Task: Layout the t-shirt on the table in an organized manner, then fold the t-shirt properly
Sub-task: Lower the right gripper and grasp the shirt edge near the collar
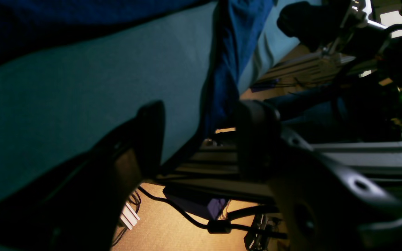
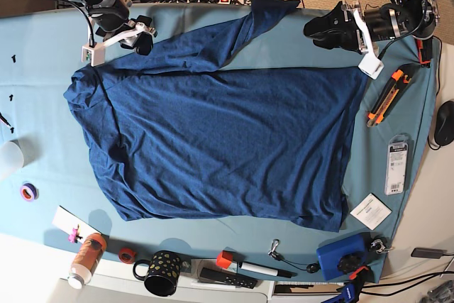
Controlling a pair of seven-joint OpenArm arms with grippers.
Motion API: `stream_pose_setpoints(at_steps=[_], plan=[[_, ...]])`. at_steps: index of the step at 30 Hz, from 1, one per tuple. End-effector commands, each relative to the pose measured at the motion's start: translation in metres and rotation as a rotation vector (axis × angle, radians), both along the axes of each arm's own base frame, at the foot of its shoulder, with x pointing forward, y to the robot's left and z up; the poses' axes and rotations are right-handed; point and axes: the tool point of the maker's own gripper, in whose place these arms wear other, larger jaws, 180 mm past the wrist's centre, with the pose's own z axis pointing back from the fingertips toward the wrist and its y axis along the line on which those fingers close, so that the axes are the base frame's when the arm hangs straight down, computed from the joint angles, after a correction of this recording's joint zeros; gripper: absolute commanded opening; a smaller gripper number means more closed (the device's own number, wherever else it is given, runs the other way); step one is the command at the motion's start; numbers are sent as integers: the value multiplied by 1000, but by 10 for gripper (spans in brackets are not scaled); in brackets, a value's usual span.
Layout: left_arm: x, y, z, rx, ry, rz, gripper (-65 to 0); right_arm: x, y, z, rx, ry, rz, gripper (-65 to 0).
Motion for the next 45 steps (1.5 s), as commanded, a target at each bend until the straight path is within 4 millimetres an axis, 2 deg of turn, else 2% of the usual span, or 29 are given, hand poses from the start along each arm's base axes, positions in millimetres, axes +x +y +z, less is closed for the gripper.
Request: stream_pose_setpoints(at_steps=[1, 10, 18, 25, 29, 38, 43, 45], plan=[[6, 2, 10, -16, -36, 7, -344, 4, -1, 7, -6, -35, -1, -395], [5, 2, 10, -16, -36, 7, -344, 0, -12, 2, -46, 1, -44, -395], [6, 2, 10, -16, -37, 7, -344, 9, -18, 5, -63, -32, -73, -395], [5, 2, 10, -16, -36, 7, -344, 15, -5, -24, 58, 18, -73, -395], [6, 2, 10, -16, -37, 7, -344, 12, 1, -34, 101, 37, -68, -395], [6, 2, 10, -16, -37, 7, -344, 37, 17, -14, 171, -82, 0, -395], [6, 2, 10, -16, -37, 7, -344, 37, 17, -14, 169, -81, 3, -395], [6, 2, 10, -16, -37, 7, -344, 37, 18, -13, 166, -83, 13, -446]])
